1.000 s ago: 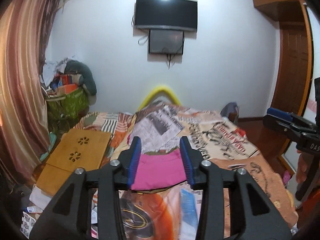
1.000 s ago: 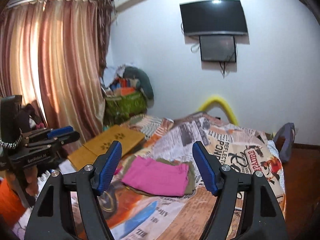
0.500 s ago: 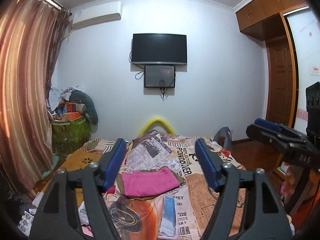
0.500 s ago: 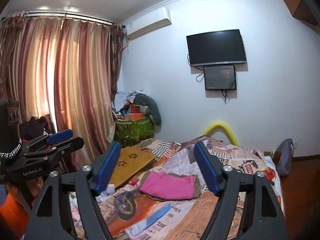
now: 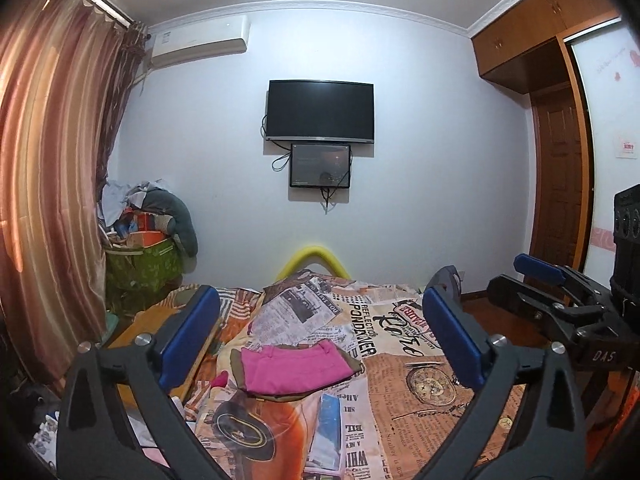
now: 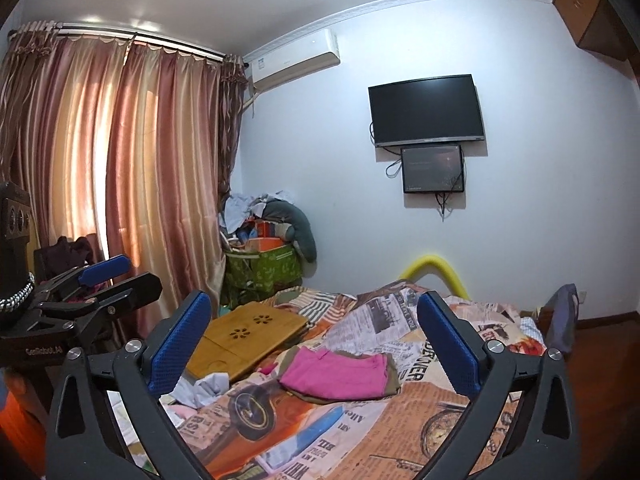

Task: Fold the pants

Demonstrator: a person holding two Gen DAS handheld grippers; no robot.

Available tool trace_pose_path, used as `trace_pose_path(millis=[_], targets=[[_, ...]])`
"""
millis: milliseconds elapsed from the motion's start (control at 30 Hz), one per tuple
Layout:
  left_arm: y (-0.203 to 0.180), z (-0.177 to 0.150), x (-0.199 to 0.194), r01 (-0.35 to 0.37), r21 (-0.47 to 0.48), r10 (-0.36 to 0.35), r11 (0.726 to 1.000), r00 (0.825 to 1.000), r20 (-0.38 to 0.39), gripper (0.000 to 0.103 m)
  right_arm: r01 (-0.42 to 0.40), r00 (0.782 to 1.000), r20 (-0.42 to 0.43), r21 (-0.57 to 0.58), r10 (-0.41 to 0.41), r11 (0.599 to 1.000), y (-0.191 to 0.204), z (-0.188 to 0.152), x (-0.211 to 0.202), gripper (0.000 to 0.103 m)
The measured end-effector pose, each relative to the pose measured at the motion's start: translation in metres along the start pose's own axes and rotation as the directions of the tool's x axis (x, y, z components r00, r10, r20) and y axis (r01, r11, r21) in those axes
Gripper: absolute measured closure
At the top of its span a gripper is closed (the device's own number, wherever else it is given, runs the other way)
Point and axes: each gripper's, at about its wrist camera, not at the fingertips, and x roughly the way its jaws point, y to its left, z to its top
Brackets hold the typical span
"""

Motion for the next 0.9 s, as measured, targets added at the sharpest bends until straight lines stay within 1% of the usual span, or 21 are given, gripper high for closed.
trace_pose_path(millis=[433,900], targets=[[-0.001,-0.008,0.007,-0.020,-0.001,0.020,1.000,1.000,-0.021,0.000,0.004,1.000,-0.012,-0.006,-0.004,1.000,0.003,-0.005,-0.005,0.000],[0.005,-0.010,0.011,-0.021,-0.011,0.020,1.000,0.999,-0.032,0.000,0.010,0.999,-0.032,-0.001,-0.010,1.000,0.001,-0.005,-0.003,0.000]])
